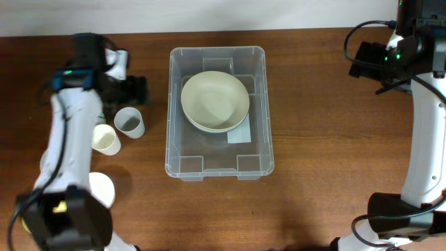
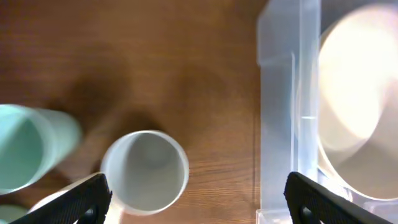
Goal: Pack container
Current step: 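Move the left gripper to the grey cup and grasp its rim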
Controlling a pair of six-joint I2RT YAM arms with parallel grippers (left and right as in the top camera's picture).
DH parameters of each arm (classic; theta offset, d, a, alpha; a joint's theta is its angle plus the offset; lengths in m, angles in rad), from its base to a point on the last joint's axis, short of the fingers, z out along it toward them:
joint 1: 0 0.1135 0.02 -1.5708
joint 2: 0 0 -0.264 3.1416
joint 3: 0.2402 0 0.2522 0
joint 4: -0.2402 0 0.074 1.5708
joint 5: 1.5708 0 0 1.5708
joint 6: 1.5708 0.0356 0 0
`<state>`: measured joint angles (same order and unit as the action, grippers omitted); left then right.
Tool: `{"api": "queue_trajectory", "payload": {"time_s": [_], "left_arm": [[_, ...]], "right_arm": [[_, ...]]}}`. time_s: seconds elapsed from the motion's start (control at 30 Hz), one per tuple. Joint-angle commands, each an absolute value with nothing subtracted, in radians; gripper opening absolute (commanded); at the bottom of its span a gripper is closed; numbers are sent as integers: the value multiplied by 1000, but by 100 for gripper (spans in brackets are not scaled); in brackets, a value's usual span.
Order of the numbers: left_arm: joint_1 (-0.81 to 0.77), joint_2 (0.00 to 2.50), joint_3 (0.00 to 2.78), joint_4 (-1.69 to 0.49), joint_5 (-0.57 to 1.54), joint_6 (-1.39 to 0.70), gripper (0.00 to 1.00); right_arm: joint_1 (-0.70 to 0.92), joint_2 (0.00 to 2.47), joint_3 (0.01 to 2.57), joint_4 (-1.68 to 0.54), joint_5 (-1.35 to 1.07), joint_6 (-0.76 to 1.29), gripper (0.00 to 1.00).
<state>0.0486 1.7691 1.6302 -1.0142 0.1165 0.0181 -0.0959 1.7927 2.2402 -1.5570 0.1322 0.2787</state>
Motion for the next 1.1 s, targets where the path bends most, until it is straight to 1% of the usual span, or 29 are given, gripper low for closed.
{"api": "queue_trajectory", "payload": {"time_s": [0.0, 0.43, 0.47, 0.67, 0.7, 0.83, 0.87, 0.9, 0.93, 0.97, 1.07], "left_arm": [[28, 1841, 1643, -1021, 83, 19, 90], [29, 1964, 1638, -1028, 82, 11, 89], [29, 1979, 1638, -1035, 83, 10, 84], [29, 2052, 1638, -1070, 83, 10, 82], [29, 2062, 1638, -1070, 82, 11, 80], [29, 2068, 1638, -1062, 82, 11, 68], [29, 2068, 1638, -1058, 82, 11, 61], [29, 2068, 1638, -1054, 82, 11, 46], [29, 2068, 1638, -1052, 82, 11, 35], [28, 2068, 1638, -1049, 82, 11, 27], [29, 2068, 1638, -1045, 82, 11, 16]], "right_arm": [[-99, 1798, 2237, -1560, 126, 269, 92], [-99, 1798, 2237, -1560, 126, 267, 92], [-99, 1798, 2237, -1560, 126, 267, 92], [-99, 1798, 2237, -1562, 126, 267, 92], [-99, 1798, 2237, -1562, 126, 267, 92], [-99, 1798, 2237, -1564, 126, 267, 92], [-99, 1798, 2237, -1565, 126, 267, 92], [-99, 1798, 2237, -1568, 126, 267, 92], [-99, 1798, 2237, -1568, 126, 267, 92], [-99, 1798, 2237, -1568, 126, 267, 92], [-99, 1798, 2237, -1568, 127, 267, 92]]}}
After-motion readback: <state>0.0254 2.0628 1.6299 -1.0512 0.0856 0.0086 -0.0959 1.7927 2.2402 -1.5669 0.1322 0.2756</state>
